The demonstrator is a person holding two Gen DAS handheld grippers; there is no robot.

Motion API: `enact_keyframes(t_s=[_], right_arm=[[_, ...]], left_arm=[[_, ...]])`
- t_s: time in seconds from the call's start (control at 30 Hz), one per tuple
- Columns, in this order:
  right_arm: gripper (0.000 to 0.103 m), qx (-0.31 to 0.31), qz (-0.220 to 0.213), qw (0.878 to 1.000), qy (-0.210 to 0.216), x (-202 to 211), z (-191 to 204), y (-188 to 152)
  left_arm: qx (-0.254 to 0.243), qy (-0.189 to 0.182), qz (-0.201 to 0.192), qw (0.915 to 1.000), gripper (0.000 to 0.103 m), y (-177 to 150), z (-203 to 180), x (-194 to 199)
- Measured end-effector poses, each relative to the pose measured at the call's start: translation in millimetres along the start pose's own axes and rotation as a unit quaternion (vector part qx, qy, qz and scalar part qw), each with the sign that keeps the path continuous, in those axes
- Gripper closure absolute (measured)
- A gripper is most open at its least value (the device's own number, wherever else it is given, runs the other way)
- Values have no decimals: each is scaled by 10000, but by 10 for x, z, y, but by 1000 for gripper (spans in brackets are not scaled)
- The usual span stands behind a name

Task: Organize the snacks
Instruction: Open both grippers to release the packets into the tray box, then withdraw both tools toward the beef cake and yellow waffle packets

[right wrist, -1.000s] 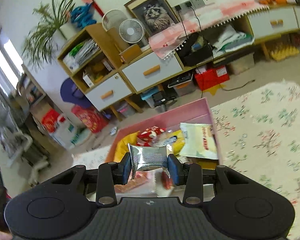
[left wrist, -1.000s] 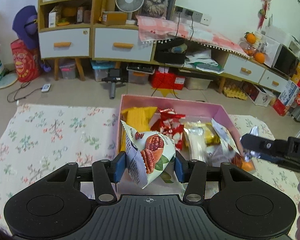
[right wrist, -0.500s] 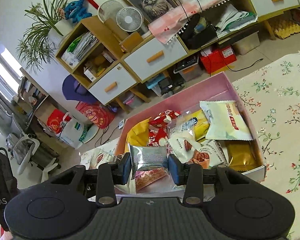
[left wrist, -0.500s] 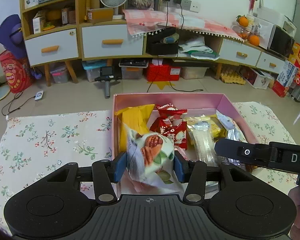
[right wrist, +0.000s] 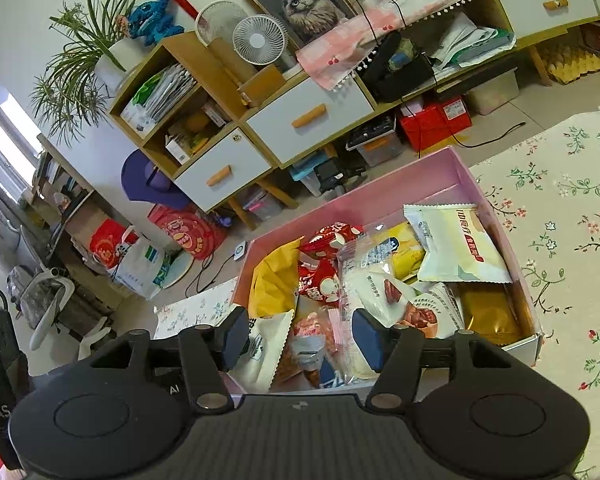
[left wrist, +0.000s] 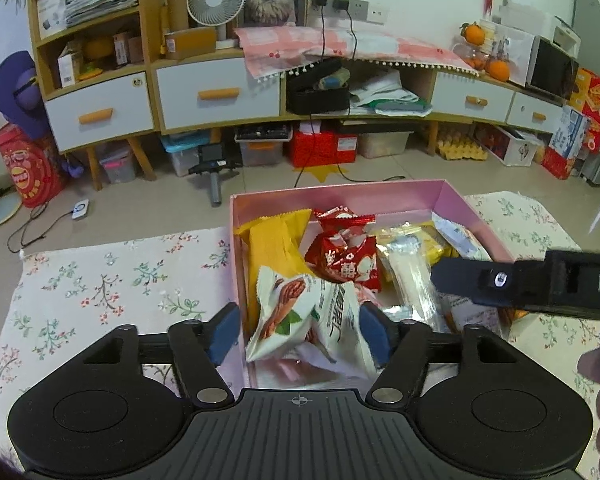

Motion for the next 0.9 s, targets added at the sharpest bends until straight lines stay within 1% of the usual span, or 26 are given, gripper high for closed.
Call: enact_keyframes(t_s=[0.07, 0.13, 0.27, 0.37, 0.43, 0.5, 0.63, 0.77, 0.9], right_arm=[[68, 10, -14, 10000, 15, 31, 22, 11], [64, 41, -33, 10000, 36, 61, 61, 23], [61, 92, -52, 9999, 60, 139, 138, 31], [53, 185, -32, 9998, -3, 194, 190, 15], [50, 279, 10, 9996, -66, 231, 221, -14], [43, 358, 97, 9992, -144, 258, 243, -48], [37, 593, 237, 9975, -300, 336, 294, -113], [31, 901, 344, 9939, -532, 446, 310, -179], [29, 1201, 425, 9893, -706, 554, 284, -257]], left_arm=[[-3, 14, -22, 10000, 32, -28, 14, 54], [10, 23, -5, 10000, 28, -56, 31, 102], [95, 25, 27, 9999, 21, -138, 81, 230], [176, 30, 103, 9998, 17, -220, 128, 319], [183, 62, 148, 9997, 14, -276, 156, 378], [175, 81, 199, 9996, 11, -339, 181, 426], [193, 124, 302, 9993, 9, -491, 226, 520], [162, 238, 307, 9991, 7, -649, 271, 588], [71, 373, 256, 9990, 6, -773, 314, 603]])
Point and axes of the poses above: each gripper's, at about its wrist camera, not at the fingertips, and x roughly against the way its jaws point, z to its left, y to its top, the point moved 7 cm from there along -x, roughly the way its jaws point, and after that the axes turned 13 degrees about y, right-handed, at the moved point
